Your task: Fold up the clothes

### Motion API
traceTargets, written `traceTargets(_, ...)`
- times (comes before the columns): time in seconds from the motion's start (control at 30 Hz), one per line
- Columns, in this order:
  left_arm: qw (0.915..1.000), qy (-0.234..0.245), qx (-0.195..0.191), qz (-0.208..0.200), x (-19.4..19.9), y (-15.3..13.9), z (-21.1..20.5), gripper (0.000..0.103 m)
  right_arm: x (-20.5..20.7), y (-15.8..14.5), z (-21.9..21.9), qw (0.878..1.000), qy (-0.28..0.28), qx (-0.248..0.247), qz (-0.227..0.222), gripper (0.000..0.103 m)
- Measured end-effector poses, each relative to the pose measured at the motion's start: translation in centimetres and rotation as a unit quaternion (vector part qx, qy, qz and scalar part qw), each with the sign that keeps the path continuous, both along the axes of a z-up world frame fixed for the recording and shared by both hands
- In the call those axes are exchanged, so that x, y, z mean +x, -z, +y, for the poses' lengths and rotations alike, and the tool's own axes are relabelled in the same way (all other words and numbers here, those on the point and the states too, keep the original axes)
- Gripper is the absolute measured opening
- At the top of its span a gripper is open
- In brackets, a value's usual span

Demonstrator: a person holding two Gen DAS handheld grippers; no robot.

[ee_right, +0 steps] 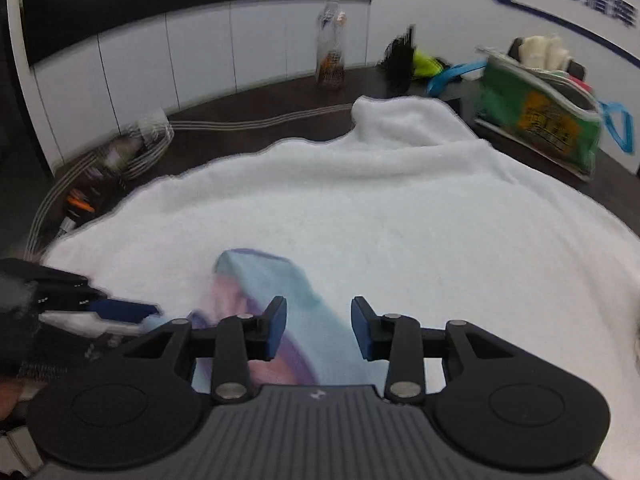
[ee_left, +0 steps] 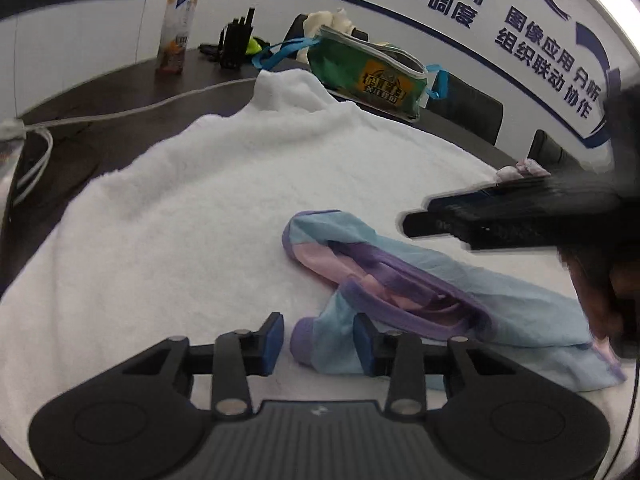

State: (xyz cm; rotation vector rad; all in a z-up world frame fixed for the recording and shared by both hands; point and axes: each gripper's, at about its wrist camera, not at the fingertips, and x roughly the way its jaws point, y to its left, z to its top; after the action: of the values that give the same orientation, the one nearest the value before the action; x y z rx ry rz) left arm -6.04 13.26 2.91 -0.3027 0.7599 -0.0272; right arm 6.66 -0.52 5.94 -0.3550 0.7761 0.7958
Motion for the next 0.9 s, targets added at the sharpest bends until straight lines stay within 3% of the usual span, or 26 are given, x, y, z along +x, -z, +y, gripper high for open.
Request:
traceTargets(0.1,1.0000,0.003,0.001,-0.003,0.5,0.3,-0.2,0.031,2.3,0.5,4.0,0.998,-0.024,-0.053,0.015,0.042)
traceTargets(0.2,1.0000,0.005,0.002,-0.005,1.0,0.7,-0.4,0.020,3.6,1.7,6.1,0.996,-0.036,-0.083,0.026,0.041)
traceTargets(0.23,1.0000,0.006,0.002,-0.006,1.2,0.8,-0.5,0.013,3.6,2.2,6.9,0.994,-0.041,-0.096,0.023,0.033)
traceTargets(0.27,0.9999,0.007,0.003,-0.007,1.4,0.9,-0.5,0.009,3.4,2.6,7.3,0.993,-0.047,-0.104,0.025,0.009)
traceTargets(0.3,0.9999,0.009,-0.004,-0.008,1.2,0.7,-0.4,0.009,3.2,2.9,7.5,0.992,-0.057,-0.111,0.032,0.002)
traceTargets(0.43,0.9995,0.013,0.007,-0.028,0.8,-0.3,-1.2,0.006,2.3,2.6,6.9,0.994,-0.046,-0.104,0.000,0.001)
traceTargets(0.57,0.9971,0.031,-0.015,-0.068,-0.1,-2.6,-3.1,0.006,1.6,-0.2,3.0,0.999,-0.013,-0.042,-0.019,0.001)
traceTargets(0.73,0.9856,0.112,-0.026,-0.124,-1.2,-5.4,-9.5,0.006,0.2,-2.5,-6.3,0.997,0.053,0.044,-0.032,0.001)
traceTargets(0.83,0.9812,0.139,-0.010,-0.133,-0.7,-4.6,-14.4,0.010,-0.5,-1.4,-12.2,0.991,0.105,0.076,-0.013,0.002)
traceTargets(0.9,0.9767,0.179,-0.021,-0.116,-0.5,-3.6,-16.3,0.016,-0.9,0.2,-15.7,0.986,0.142,0.083,0.004,0.005)
